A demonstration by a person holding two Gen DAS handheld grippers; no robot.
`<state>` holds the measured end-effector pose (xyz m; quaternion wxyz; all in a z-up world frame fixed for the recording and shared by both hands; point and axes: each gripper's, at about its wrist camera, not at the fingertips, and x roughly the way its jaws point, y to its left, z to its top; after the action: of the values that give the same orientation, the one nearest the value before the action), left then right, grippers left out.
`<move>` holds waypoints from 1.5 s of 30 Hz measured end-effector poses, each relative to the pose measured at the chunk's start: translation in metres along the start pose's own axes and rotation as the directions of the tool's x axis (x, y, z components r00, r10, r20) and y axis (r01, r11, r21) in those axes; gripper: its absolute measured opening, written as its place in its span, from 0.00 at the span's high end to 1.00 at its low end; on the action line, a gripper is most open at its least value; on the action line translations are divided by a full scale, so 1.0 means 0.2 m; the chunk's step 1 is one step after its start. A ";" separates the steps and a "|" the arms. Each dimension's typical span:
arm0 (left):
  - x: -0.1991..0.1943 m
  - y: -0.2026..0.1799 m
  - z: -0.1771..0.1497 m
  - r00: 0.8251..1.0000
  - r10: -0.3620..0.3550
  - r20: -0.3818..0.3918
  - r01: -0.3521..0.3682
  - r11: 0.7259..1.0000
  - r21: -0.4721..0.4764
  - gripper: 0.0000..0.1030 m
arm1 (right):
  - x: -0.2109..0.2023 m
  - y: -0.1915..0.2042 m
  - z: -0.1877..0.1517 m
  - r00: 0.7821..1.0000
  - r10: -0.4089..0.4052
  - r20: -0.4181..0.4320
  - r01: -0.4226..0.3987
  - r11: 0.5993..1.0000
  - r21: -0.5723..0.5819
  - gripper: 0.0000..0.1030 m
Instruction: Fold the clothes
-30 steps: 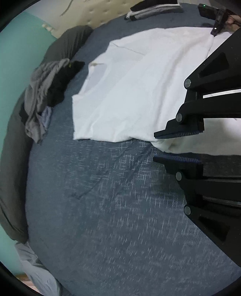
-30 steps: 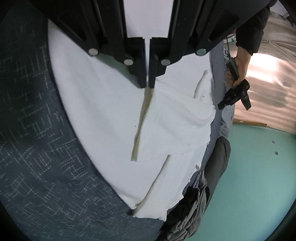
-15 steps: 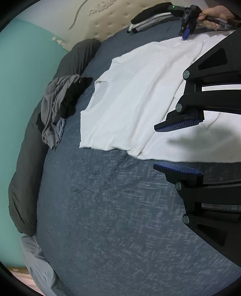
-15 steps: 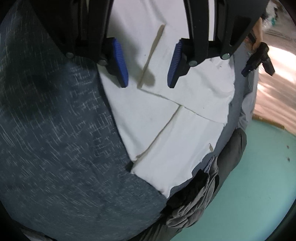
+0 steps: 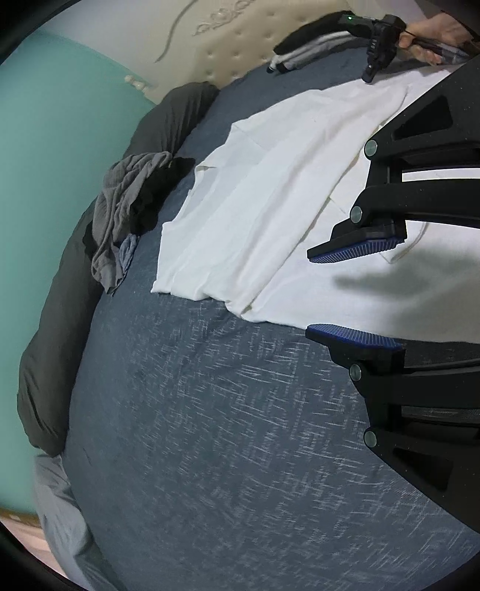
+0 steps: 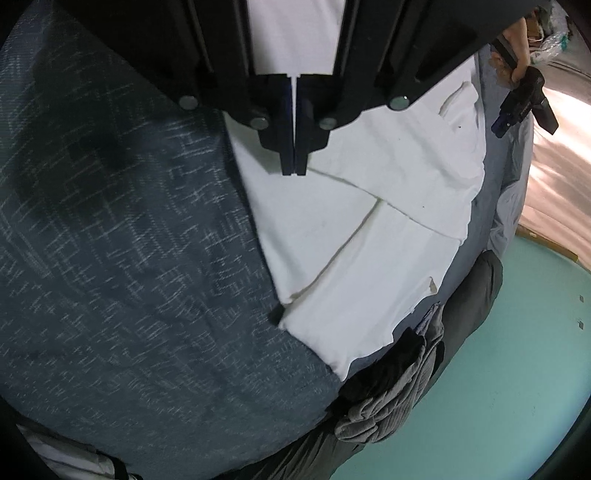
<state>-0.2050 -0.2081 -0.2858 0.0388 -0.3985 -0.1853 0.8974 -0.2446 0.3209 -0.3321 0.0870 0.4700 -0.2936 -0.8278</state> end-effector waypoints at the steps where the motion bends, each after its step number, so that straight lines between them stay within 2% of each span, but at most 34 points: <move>1: 0.01 0.00 -0.01 1.000 0.001 -0.006 -0.001 1.000 0.007 0.63 | 0.00 -0.01 0.01 1.000 0.019 0.004 -0.019 1.000 0.008 0.98; 3: 0.00 0.01 -0.01 1.000 -0.006 -0.006 0.006 1.000 0.006 0.63 | 0.00 -0.01 0.02 0.999 0.048 0.006 -0.048 0.999 0.017 0.94; 5: 0.00 0.01 -0.01 1.000 -0.015 -0.004 0.015 1.000 -0.001 0.62 | 0.02 0.00 0.03 1.000 0.028 -0.011 -0.028 1.000 0.009 0.75; 6: 0.00 0.02 -0.01 1.000 -0.022 -0.002 0.022 1.000 -0.008 0.60 | 0.03 0.01 0.03 0.999 0.035 -0.017 -0.035 0.999 0.006 0.62; 7: 0.00 0.02 -0.01 1.000 -0.032 -0.001 0.032 0.999 -0.014 0.58 | 0.04 0.02 0.03 0.999 0.038 -0.023 -0.038 0.999 0.000 0.62; 9: 0.01 0.02 -0.01 0.999 -0.034 0.001 0.034 0.999 -0.013 0.56 | 0.07 0.06 0.03 0.999 0.032 -0.036 -0.033 0.999 -0.026 0.63; 11: 0.01 0.03 -0.01 0.999 -0.034 0.003 0.034 0.999 -0.010 0.55 | 0.09 0.08 0.01 0.999 0.000 -0.045 -0.002 0.999 -0.050 0.75; 13: 0.01 0.03 -0.01 0.999 -0.035 0.007 0.035 0.999 -0.009 0.55 | 0.10 0.08 0.00 0.999 -0.021 -0.048 0.019 0.998 -0.060 0.95; 16: -0.01 0.05 0.00 0.999 -0.038 0.015 0.038 0.999 -0.012 0.55 | 0.10 0.09 -0.01 0.999 -0.041 -0.036 0.038 0.996 -0.079 0.97; 22: 0.00 0.10 -0.01 0.999 -0.037 0.005 0.038 0.999 -0.028 0.55 | 0.02 0.10 -0.03 0.996 -0.080 0.037 0.083 0.993 -0.082 0.98; 26: 0.00 0.12 -0.02 0.999 -0.040 -0.001 0.040 0.999 -0.036 0.55 | 0.06 0.13 -0.01 0.994 -0.110 0.023 0.112 0.989 -0.094 0.97; 28: 0.00 0.13 -0.02 0.999 -0.047 0.000 0.047 0.998 -0.041 0.55 | 0.06 0.13 0.01 0.991 -0.133 0.007 0.133 0.989 -0.065 0.96; 31: -0.01 0.15 0.00 0.999 -0.051 -0.002 0.051 0.998 -0.047 0.55 | 0.00 0.17 0.06 0.982 -0.186 0.038 0.188 0.980 -0.061 0.96; 33: -0.01 0.17 0.01 0.999 -0.049 -0.004 0.049 0.998 -0.051 0.55 | -0.02 0.26 0.11 0.980 -0.189 0.061 0.194 0.976 -0.096 0.95; 35: -0.01 0.18 0.02 0.999 -0.048 -0.007 0.047 0.998 -0.049 0.55 | 0.02 0.40 0.19 0.987 -0.154 0.050 0.160 0.977 -0.144 0.91; 39: 0.01 0.19 0.05 0.998 -0.054 -0.019 0.053 0.997 -0.047 0.55 | 0.22 0.77 0.35 0.999 -0.053 -0.006 0.050 0.965 -0.258 0.63; 45: 0.04 0.20 0.06 0.998 -0.062 -0.032 0.060 0.996 -0.061 0.55 | 0.65 1.39 0.48 0.992 0.012 -0.126 -0.067 0.896 -0.439 0.62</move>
<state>-0.2151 -0.2474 -0.2989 0.0572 -0.4087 -0.2233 0.8831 -0.4324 0.0785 -0.2313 0.2259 0.4809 -0.1016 -0.8411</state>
